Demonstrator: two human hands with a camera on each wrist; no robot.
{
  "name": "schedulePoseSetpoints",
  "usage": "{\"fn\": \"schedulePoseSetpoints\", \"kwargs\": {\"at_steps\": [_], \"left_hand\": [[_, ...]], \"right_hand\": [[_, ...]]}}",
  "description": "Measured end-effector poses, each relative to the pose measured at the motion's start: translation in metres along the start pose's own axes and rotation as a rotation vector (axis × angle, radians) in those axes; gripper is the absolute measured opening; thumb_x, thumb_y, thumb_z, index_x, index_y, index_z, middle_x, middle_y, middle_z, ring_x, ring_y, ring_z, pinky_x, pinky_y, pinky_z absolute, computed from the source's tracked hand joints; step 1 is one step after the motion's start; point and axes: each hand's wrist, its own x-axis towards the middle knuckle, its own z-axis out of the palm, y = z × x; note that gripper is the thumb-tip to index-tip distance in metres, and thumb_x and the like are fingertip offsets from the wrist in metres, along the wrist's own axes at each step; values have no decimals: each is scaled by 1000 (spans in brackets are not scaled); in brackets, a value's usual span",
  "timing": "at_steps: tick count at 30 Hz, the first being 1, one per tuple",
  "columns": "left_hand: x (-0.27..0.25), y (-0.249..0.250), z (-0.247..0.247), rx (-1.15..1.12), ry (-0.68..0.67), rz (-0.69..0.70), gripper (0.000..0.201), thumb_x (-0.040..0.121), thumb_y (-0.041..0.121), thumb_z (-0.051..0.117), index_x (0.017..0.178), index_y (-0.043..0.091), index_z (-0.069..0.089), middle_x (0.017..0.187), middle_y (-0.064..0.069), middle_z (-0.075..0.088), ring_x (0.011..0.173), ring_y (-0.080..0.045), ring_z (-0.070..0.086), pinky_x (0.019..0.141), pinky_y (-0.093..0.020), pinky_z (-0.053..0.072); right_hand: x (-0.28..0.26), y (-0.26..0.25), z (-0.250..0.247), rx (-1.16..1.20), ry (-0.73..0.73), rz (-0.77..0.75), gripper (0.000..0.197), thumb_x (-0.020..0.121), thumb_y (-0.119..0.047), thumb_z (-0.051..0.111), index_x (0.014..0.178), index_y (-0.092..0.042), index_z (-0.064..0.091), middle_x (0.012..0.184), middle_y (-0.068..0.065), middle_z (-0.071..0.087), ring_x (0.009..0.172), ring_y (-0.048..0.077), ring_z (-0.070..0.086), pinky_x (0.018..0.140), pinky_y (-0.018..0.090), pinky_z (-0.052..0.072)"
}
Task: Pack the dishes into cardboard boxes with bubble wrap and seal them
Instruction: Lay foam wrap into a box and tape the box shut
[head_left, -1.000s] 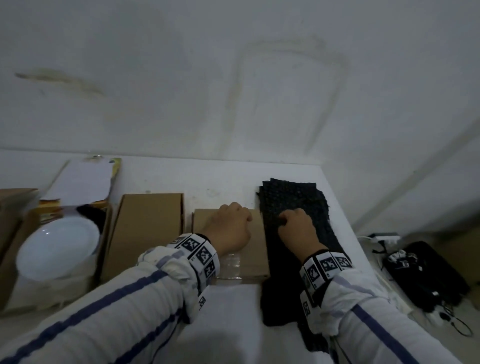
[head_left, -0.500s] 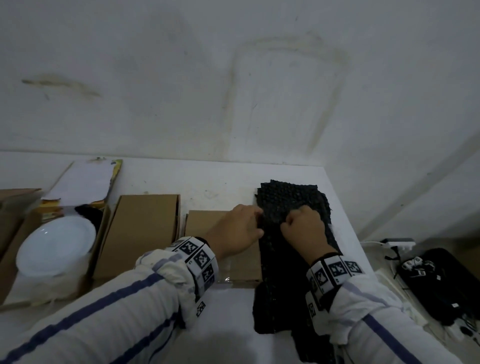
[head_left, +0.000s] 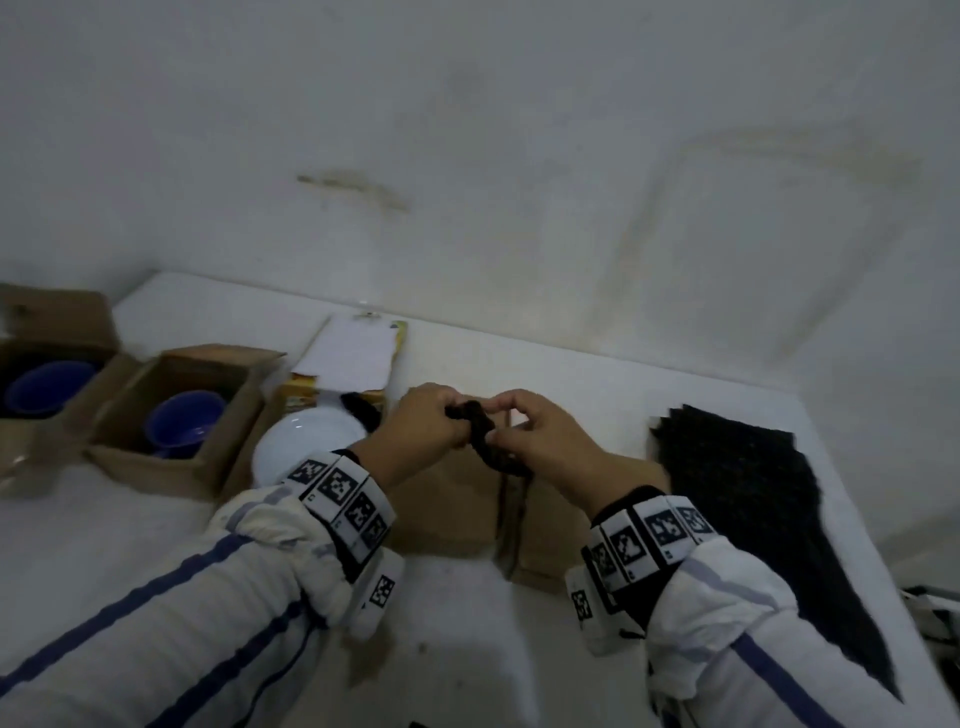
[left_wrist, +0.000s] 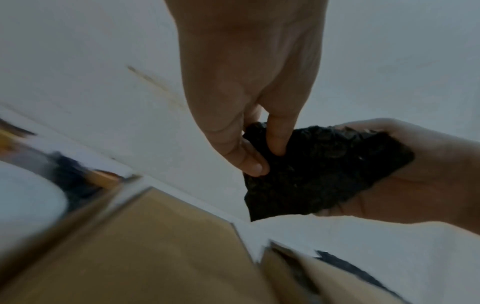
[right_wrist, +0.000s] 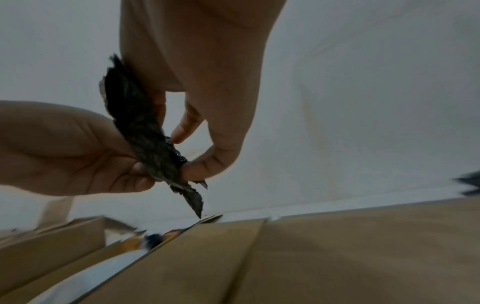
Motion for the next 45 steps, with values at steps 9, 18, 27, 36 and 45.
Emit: {"fn": "schedulePoseSetpoints", "kwargs": {"at_steps": [9,18,27,36,45], "left_hand": [[-46,-95,-118,310,-70,-176,20,80,1,61,88,16,49,85,-5,57,73,-17,55,65,-28,48],[-55,-141,-140,657,-268,-212,21,89,11,57,109,11,50,103,-9,58,88,-19,56,76,-25,47],[-55,-164,-128,712,-377,-60,23,90,21,58,106,4,58,106,-13,63,92,-27,61,79,-32,51],[-60,-168,-121,970,-378,60,33,99,31,43,99,6,65,101,-12,66,91,-26,62,74,-30,46],[-56,-160,-122,957,-506,-49,37,99,27,44,102,-4,63,97,-20,63,85,-28,57,72,-32,43]], "right_hand": [[55,-24,169,-355,-203,-104,23,84,-9,54,76,-21,37,76,3,50,72,22,47,62,32,38],[73,-12,242,-534,-329,-111,24,86,-18,61,105,-4,65,107,17,66,101,30,61,82,29,45],[83,-35,203,-776,-530,0,30,86,-16,61,115,-12,66,116,6,63,106,21,58,83,22,43],[64,-24,217,-1303,-593,-145,31,90,-8,51,120,-5,57,115,16,52,97,33,57,81,38,49],[72,-29,205,-1254,-640,-186,27,92,-20,47,113,-6,57,106,15,63,85,27,58,67,30,41]]}}
